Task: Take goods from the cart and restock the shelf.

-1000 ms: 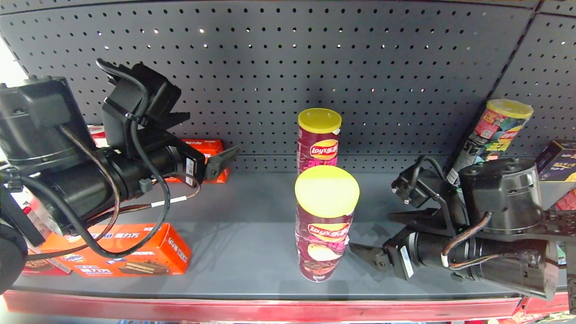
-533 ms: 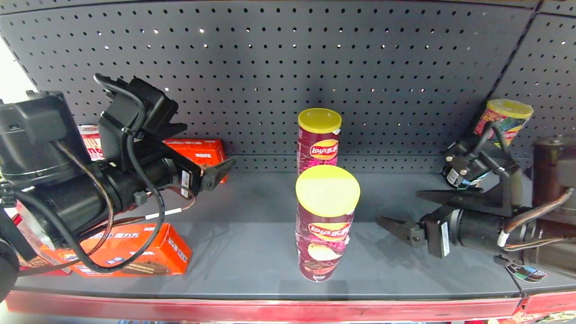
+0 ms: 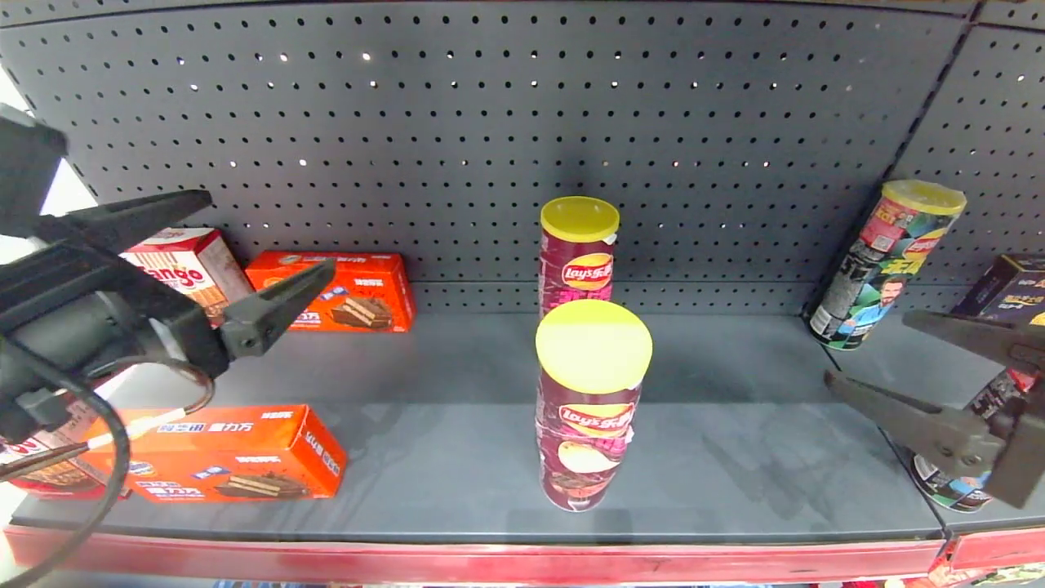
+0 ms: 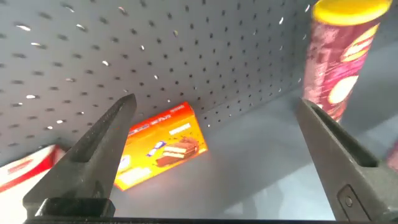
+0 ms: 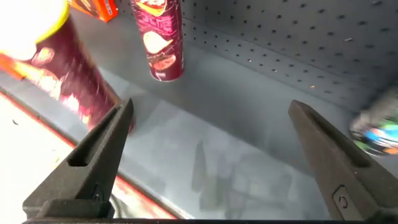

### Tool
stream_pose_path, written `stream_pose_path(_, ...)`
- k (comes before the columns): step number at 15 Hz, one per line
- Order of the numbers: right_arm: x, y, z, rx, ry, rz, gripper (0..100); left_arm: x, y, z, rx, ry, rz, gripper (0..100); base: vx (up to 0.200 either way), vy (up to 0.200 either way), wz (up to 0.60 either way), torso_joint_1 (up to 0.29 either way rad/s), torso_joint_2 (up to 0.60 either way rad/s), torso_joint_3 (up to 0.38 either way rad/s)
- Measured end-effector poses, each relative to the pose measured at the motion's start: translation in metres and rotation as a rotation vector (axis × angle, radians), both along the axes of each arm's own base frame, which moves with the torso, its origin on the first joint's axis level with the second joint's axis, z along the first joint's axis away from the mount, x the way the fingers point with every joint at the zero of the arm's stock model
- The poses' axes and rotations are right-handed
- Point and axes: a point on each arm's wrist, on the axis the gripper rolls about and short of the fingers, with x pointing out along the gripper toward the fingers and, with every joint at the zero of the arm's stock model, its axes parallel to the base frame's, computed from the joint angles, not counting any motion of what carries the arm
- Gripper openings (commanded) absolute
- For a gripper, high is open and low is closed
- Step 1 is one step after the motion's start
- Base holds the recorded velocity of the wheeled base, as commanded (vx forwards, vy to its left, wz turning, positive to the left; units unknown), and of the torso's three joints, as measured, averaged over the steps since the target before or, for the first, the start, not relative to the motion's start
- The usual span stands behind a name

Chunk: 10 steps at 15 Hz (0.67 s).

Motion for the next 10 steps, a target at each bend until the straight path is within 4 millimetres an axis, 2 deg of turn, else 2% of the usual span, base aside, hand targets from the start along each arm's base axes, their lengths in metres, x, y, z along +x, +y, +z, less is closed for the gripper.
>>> stream_pose_path(2, -0.020, -0.015, -0.008, 0.007, -0.031, 0.005, 100, -0.028, 0.011, -0.006, -0.015, -0.027, 0.005, 100, 0.000, 0.000, 0.00, 0.000, 0.00, 0.000)
stream_pose_path(5, -0.041, -0.030, -0.019, 0.027, -0.064, 0.015, 100, -0.066, 0.026, -0.029, -0.022, -0.040, 0.008, 100, 0.000, 0.000, 0.00, 0.000, 0.00, 0.000)
stream_pose_path(10, -0.063, -0.042, -0.053, 0.014, -0.043, 0.079, 100, -0.108, 0.043, -0.061, -0.046, -0.080, 0.055, 100, 0.000, 0.000, 0.00, 0.000, 0.00, 0.000)
